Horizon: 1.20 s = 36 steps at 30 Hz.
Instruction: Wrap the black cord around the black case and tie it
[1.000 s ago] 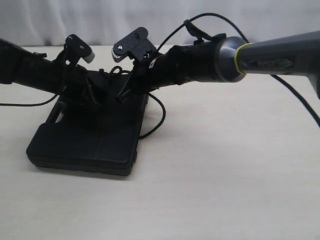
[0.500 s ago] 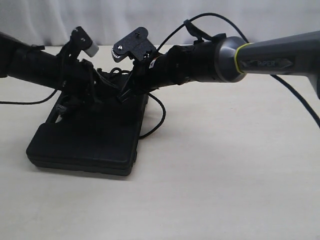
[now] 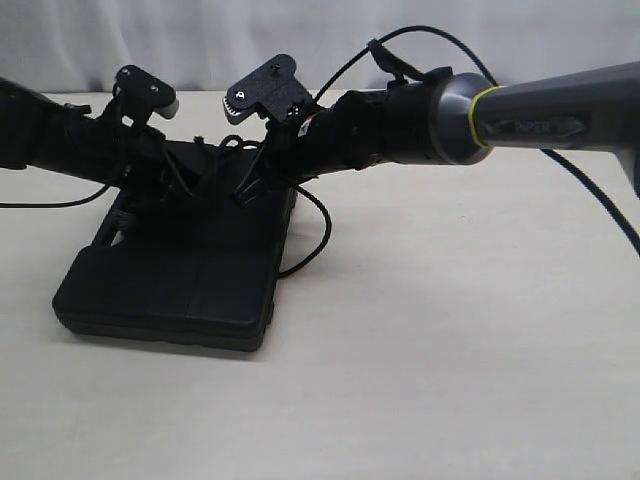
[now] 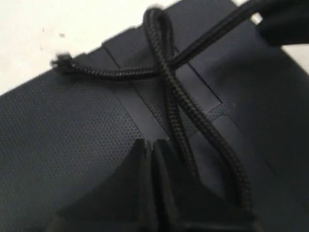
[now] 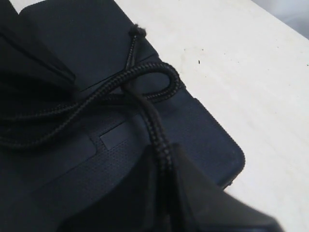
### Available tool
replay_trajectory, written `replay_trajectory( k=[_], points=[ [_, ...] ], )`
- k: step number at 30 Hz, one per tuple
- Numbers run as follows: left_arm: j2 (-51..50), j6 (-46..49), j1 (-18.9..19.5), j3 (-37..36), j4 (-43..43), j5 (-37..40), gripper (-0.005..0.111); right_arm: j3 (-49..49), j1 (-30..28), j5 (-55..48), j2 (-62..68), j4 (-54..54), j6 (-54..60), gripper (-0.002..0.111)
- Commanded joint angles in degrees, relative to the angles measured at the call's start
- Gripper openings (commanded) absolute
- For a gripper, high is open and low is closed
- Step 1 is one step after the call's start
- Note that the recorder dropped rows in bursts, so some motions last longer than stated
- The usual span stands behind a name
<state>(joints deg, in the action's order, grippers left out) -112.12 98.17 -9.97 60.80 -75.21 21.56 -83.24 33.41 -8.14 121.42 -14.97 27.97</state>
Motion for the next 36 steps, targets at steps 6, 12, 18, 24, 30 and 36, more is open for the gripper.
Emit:
replay_trajectory(
  k=[6, 12, 18, 24, 30, 36],
  points=[
    [-1.34, -0.62, -0.1, 0.01, -0.47, 8.31, 0.0, 0.05, 0.06, 0.38, -0.18, 0.42, 0.26, 0.004],
    [-1.82, -0.62, -0.1, 0.01, -0.36, 15.59, 0.0, 0.05, 0.06, 0.03, -0.18, 0.42, 0.26, 0.004],
    [-1.71, 2.67, -0.1, 0.01, 0.55, 21.82, 0.0, 0.05, 0.06, 0.03, -0.18, 0.42, 0.26, 0.004],
    [-1.52, 6.92, -0.1, 0.01, -4.8, 22.61, 0.0, 0.05, 0.06, -0.2, -0.18, 0.42, 0.26, 0.004],
    [-1.52, 2.15, -0.1, 0.01, -2.19, 11.66, 0.003, 0.05, 0.06, -0.31, -0.18, 0.42, 0.26, 0.004],
    [-1.3, 3.09, -0.1, 0.01, -1.51, 9.95, 0.034, 0.05, 0.06, -0.29, 0.31, 0.42, 0.88, 0.004]
  ],
)
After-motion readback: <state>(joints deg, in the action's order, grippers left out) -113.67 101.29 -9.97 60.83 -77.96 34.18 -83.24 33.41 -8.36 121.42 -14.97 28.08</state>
